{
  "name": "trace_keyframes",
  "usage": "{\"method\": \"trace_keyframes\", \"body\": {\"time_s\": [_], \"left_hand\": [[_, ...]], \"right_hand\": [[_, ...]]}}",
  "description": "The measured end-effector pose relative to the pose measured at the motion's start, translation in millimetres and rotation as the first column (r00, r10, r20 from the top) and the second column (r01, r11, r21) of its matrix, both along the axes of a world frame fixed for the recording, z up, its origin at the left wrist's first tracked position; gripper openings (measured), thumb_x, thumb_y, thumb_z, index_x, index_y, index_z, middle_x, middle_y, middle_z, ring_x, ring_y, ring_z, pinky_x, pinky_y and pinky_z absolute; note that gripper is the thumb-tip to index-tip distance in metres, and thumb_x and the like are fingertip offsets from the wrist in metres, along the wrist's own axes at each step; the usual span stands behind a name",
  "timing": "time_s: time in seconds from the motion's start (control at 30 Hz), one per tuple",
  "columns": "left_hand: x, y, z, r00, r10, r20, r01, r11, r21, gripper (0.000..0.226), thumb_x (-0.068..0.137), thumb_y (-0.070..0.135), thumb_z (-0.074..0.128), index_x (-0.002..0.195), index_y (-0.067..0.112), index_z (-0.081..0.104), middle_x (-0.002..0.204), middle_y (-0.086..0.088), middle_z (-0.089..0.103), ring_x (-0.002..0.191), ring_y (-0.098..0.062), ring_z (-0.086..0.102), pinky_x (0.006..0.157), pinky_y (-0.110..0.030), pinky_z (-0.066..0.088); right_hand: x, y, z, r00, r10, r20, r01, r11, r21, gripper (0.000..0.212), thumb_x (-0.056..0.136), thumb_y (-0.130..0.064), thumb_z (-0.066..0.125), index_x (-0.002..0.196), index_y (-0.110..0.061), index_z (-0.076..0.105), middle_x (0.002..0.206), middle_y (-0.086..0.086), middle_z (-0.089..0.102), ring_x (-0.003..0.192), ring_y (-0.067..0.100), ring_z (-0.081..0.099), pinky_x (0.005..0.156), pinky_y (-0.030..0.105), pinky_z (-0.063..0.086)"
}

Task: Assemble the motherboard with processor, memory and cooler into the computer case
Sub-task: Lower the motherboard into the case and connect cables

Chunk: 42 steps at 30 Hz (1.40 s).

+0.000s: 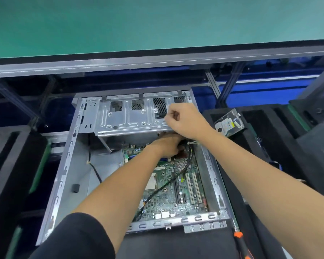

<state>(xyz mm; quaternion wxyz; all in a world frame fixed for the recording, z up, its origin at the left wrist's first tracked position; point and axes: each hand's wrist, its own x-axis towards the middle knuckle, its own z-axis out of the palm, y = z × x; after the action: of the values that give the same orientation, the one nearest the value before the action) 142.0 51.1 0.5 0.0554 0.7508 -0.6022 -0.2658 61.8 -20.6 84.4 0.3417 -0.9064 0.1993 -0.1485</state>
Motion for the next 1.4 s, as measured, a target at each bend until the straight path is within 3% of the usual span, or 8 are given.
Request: {"method": "trace_keyframes", "body": {"time_s": [0.2,0.37,0.47,0.8,0.97,1.07,1.2,1.4], "left_hand": [[15,13,13,0.997,0.045,-0.056,-0.039,0.995,0.093,0.043,0.088,0.018,0.041,0.126,0.034,0.052,0.137,0.0,0.05,0.115,-0.02,0.05,0.092,-0.029,0.043],[19,18,22,0.848,0.34,-0.407,-0.31,0.94,0.14,0.023,0.087,0.041,0.039,0.083,0.027,0.058,0.089,0.003,0.059,0.082,-0.017,0.05,0.072,-0.032,0.038],[14,9,20,0.907,0.281,-0.314,-0.254,0.959,0.125,0.031,0.094,0.052,0.039,0.105,0.029,0.057,0.107,0.004,0.057,0.092,-0.015,0.053,0.08,-0.033,0.04],[9,6,26,0.897,0.114,-0.427,-0.049,0.986,0.162,0.022,0.092,0.006,0.05,0.078,0.02,0.06,0.08,0.01,0.065,0.084,-0.011,0.057,0.087,-0.03,0.042],[24,9,28,0.924,0.169,-0.344,-0.074,0.959,0.273,0.032,0.093,0.025,0.052,0.066,0.008,0.059,0.049,0.006,0.056,0.047,-0.007,0.046,0.057,-0.021,0.04],[13,-1,27,0.973,0.141,-0.182,-0.1,0.971,0.217,0.014,0.088,0.025,0.058,0.093,0.012,0.056,0.067,0.0,0.055,0.06,-0.018,0.05,0.052,-0.024,0.041],[-6,-17,13,0.998,0.049,-0.031,-0.043,0.984,0.171,0.054,0.085,0.045,0.06,0.13,0.019,0.048,0.125,-0.001,0.058,0.109,-0.023,0.055,0.084,-0.033,0.046],[-11,-17,2,0.993,0.116,0.024,-0.116,0.993,0.015,0.04,0.084,0.046,0.063,0.121,0.035,0.059,0.118,0.003,0.065,0.095,-0.021,0.058,0.07,-0.027,0.04]], "right_hand": [[1,-1,1,1.0,-0.021,-0.014,0.022,1.0,0.006,0.02,0.086,-0.013,0.059,0.067,-0.014,0.053,0.061,-0.002,0.054,0.06,0.016,0.048,0.064,0.039,0.048],[1,-2,3,1.0,-0.029,-0.012,0.029,0.999,0.018,0.017,0.085,-0.012,0.059,0.069,-0.008,0.057,0.064,0.001,0.057,0.063,0.017,0.05,0.066,0.04,0.049],[1,-3,1,0.999,-0.036,-0.007,0.036,0.999,0.029,0.017,0.085,-0.014,0.059,0.069,-0.007,0.058,0.065,0.006,0.059,0.062,0.017,0.05,0.064,0.04,0.049],[5,-7,-3,0.999,-0.042,0.011,0.041,0.999,0.033,0.022,0.083,-0.014,0.06,0.063,-0.014,0.052,0.056,-0.005,0.05,0.057,0.012,0.044,0.059,0.032,0.043],[5,-8,-5,0.999,-0.044,0.014,0.043,0.998,0.034,0.02,0.083,-0.014,0.06,0.064,-0.011,0.054,0.055,-0.009,0.049,0.056,0.008,0.043,0.058,0.028,0.039],[5,-9,-6,0.999,-0.04,0.019,0.039,0.999,0.033,0.022,0.083,-0.013,0.061,0.063,-0.014,0.053,0.055,-0.009,0.048,0.054,0.007,0.042,0.055,0.025,0.037],[6,-9,-7,0.999,-0.048,0.019,0.047,0.999,0.019,0.029,0.084,-0.015,0.061,0.059,-0.021,0.048,0.055,-0.01,0.048,0.055,0.009,0.044,0.056,0.027,0.039],[7,-10,-6,0.999,-0.037,0.002,0.037,0.999,0.016,0.029,0.083,-0.012,0.06,0.059,-0.02,0.046,0.052,-0.009,0.045,0.053,0.007,0.041,0.054,0.025,0.036]]}}
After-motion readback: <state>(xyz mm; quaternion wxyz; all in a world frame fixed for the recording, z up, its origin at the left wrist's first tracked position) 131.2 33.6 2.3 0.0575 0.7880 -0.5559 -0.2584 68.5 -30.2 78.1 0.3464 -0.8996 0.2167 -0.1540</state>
